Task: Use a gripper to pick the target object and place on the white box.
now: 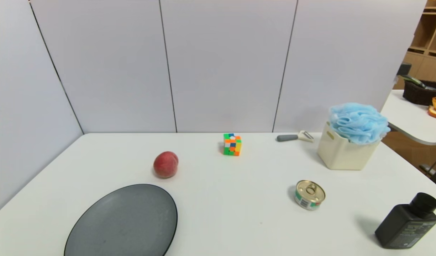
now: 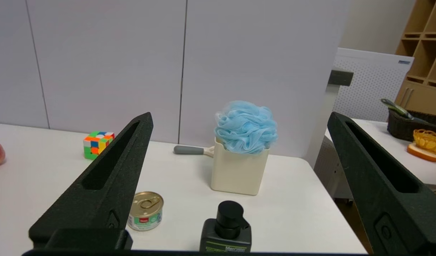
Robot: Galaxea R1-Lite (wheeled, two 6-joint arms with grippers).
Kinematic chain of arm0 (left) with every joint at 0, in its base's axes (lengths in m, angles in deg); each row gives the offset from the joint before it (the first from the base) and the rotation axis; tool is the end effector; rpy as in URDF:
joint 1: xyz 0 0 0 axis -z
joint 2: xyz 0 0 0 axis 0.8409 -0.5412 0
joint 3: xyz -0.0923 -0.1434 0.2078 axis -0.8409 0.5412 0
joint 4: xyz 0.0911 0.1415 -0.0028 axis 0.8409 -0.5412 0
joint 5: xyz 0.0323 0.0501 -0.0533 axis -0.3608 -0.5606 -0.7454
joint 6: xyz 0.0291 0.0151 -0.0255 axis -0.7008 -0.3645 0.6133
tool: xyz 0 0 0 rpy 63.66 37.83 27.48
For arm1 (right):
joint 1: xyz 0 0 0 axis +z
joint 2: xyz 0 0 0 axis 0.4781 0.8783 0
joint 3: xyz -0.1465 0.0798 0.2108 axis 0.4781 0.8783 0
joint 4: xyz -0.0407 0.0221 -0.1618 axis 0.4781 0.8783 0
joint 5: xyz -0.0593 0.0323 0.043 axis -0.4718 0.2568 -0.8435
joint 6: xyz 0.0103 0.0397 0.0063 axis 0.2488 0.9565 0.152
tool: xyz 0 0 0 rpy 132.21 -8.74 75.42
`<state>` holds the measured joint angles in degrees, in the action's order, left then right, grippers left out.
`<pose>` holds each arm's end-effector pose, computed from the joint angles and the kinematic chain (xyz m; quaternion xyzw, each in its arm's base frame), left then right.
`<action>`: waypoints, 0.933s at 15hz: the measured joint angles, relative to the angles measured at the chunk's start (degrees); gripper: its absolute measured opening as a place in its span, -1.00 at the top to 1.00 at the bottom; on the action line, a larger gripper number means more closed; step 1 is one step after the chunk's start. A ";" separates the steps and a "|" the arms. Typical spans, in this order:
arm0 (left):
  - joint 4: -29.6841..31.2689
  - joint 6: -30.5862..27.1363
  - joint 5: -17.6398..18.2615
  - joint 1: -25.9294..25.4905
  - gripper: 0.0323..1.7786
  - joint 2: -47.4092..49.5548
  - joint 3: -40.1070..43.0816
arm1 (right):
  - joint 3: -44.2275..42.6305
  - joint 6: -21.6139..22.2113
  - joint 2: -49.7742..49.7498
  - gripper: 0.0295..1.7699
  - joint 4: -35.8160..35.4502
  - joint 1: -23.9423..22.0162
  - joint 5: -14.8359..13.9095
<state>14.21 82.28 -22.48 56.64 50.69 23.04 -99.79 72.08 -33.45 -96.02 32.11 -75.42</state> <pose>0.0031 -0.0005 0.0754 0.0061 -0.0004 -0.0001 1.0000 0.0106 -0.0007 0.1961 -0.0546 -0.1463 0.0054 0.9877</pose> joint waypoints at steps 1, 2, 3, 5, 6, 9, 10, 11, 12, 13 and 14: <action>0.00 0.05 0.02 0.00 -0.90 0.00 0.00 | 0.91 0.69 -1.18 -0.91 0.06 -1.32 0.90; 0.00 0.02 0.02 0.00 -0.90 0.00 0.00 | 1.79 1.13 -2.46 -0.91 0.28 -2.89 2.66; 0.00 0.02 0.02 0.00 -0.90 0.00 0.00 | 3.04 1.29 -3.84 -0.91 0.39 -3.85 4.36; 0.00 0.00 0.02 -0.02 -0.90 0.00 0.00 | 6.60 1.33 -7.14 -0.91 0.54 -4.32 5.36; 0.00 0.02 0.00 0.00 -0.90 0.00 0.00 | 8.69 1.32 -8.98 -0.91 0.56 -4.32 5.58; 0.00 0.02 0.00 0.00 -0.90 0.00 0.00 | 15.12 1.07 -14.28 -0.91 0.59 -4.12 5.52; 0.00 0.02 0.00 0.00 -0.90 0.00 0.00 | 16.91 1.01 -15.56 -0.91 1.19 -4.10 5.41; 0.00 0.00 0.02 0.00 -0.90 0.00 0.00 | 17.81 0.99 -16.51 -0.91 3.21 -4.06 5.30; 0.00 0.02 0.02 0.00 -0.90 0.00 0.00 | 18.31 0.99 -17.18 -0.91 6.38 -4.01 5.06; 0.00 0.02 0.02 0.00 -0.90 0.00 0.00 | 18.53 1.01 -17.62 -0.91 9.70 -3.99 4.36; 0.00 0.00 0.02 0.00 -0.90 0.00 0.00 | 18.64 1.33 -17.90 -0.91 13.40 -3.99 3.46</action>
<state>14.21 82.28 -22.46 56.64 50.69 23.04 -81.15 73.41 -51.34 -82.62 28.12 -71.96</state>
